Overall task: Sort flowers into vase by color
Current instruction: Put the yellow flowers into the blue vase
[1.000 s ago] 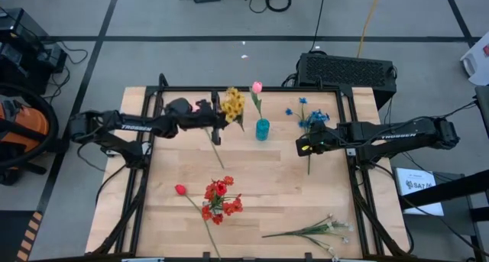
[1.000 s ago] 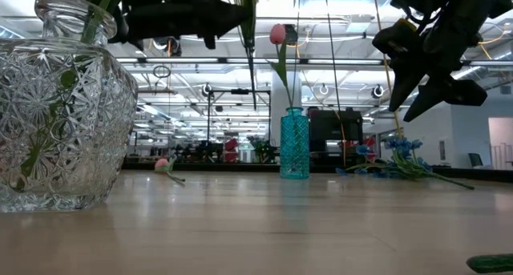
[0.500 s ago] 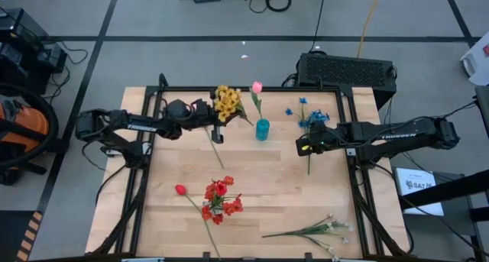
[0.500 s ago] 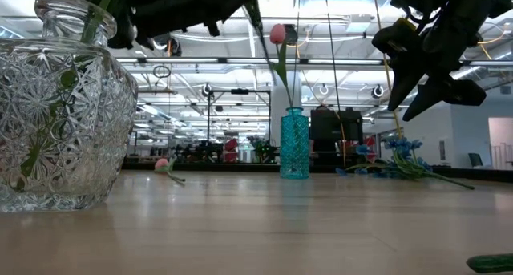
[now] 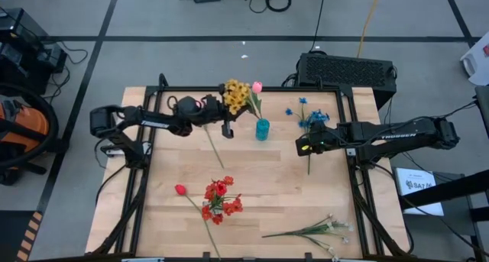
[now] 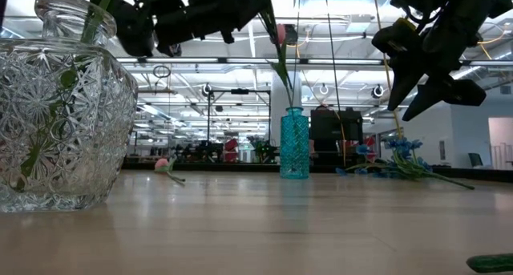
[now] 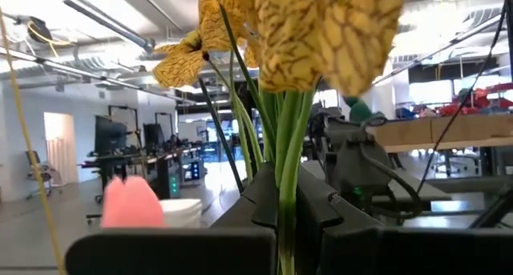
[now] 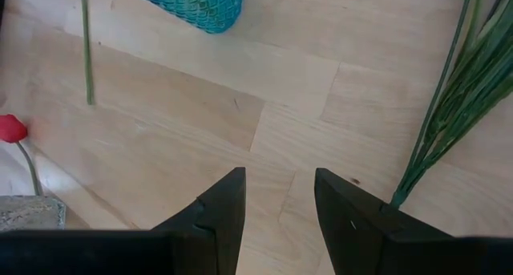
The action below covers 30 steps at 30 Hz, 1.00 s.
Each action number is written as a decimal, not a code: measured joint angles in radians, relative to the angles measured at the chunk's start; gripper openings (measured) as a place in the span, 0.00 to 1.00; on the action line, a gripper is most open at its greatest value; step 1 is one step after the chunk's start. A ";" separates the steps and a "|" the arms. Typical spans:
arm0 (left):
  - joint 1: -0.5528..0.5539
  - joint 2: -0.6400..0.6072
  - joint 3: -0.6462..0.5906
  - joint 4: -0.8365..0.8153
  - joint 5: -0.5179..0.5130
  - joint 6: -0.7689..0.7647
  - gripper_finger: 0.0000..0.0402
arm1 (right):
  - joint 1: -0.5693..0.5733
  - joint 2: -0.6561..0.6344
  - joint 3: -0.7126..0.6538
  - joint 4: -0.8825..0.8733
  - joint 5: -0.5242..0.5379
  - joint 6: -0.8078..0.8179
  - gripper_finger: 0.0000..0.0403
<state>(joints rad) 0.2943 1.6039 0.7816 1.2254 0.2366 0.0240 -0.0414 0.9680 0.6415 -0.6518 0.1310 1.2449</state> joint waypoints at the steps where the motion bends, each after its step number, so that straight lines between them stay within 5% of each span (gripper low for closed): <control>1: 0.000 0.011 0.006 0.000 0.002 0.003 0.02 | 0.000 0.000 0.000 0.001 0.000 0.000 0.35; 16: 0.005 0.127 0.034 -0.016 0.000 0.008 0.03 | 0.000 0.000 0.000 -0.002 0.000 0.000 0.35; 30: 0.006 0.146 0.037 -0.164 -0.057 0.008 0.18 | 0.000 0.000 0.000 -0.003 0.000 0.000 0.35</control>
<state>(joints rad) 0.3008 1.7496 0.8181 1.0613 0.1791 0.0321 -0.0414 0.9680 0.6415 -0.6544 0.1307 1.2449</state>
